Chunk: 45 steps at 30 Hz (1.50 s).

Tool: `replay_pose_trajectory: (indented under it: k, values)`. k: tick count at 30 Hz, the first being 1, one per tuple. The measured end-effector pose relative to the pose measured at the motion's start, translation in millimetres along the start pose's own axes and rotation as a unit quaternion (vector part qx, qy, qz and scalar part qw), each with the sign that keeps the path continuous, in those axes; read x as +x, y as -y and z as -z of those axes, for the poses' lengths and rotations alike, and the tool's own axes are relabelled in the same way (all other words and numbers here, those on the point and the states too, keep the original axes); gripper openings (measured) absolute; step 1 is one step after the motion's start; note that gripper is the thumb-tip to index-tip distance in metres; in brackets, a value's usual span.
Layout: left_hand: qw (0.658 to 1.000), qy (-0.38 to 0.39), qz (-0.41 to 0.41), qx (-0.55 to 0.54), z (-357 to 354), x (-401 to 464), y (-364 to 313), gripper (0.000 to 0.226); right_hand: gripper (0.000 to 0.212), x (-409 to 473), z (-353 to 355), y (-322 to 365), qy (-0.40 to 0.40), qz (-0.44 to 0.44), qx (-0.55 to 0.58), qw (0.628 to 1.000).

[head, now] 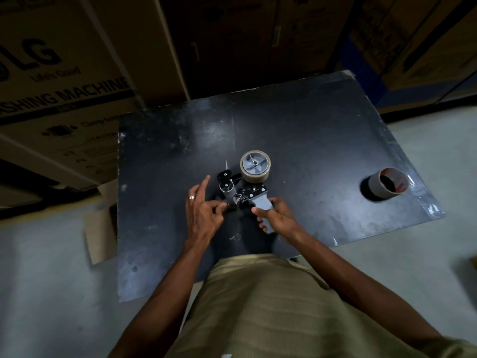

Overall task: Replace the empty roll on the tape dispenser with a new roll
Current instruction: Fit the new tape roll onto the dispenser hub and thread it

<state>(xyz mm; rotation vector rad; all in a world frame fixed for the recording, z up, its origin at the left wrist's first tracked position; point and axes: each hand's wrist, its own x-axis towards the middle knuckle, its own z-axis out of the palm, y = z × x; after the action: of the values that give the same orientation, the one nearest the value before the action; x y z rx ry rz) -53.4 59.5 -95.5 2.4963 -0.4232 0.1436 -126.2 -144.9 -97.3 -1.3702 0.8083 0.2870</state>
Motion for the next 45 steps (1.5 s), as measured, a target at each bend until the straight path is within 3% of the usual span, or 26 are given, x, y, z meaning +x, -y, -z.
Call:
replay_pose_trajectory:
  k: [10,23,27,30,33,36,39,42,45]
  values:
    - [0.999,-0.011,-0.003,0.030,15,7,21,0.004,0.057,-2,0,4,0.017,-0.012,-0.005,1.000]
    - [0.993,0.035,-0.101,0.041,12,65,27,0.004,0.025,-12,14,32,0.103,-0.026,-0.079,0.991]
    - [0.996,0.055,-0.067,-0.033,25,78,22,0.047,0.025,-9,17,33,0.118,-0.025,-0.098,0.988]
    - [0.980,0.126,-0.154,-0.021,32,94,17,0.076,0.034,-7,17,33,0.106,-0.042,-0.111,0.987]
    - [0.951,0.175,-0.253,0.034,32,108,19,0.074,0.055,-4,15,31,0.069,-0.030,-0.168,0.983]
    - [0.942,0.174,-0.284,0.039,28,113,26,0.058,0.085,-9,12,27,-0.019,0.061,-0.363,0.930]
    - [0.944,0.171,-0.280,0.048,27,114,24,0.050,0.093,-19,7,28,-0.127,0.240,-0.496,0.825]
    - [0.943,0.171,-0.280,0.053,26,115,24,0.044,0.077,-18,0,36,-0.142,0.359,-0.537,0.750]
    - [0.944,0.171,-0.276,0.066,25,116,23,0.040,0.053,-11,-11,43,-0.098,0.428,-0.576,0.689]
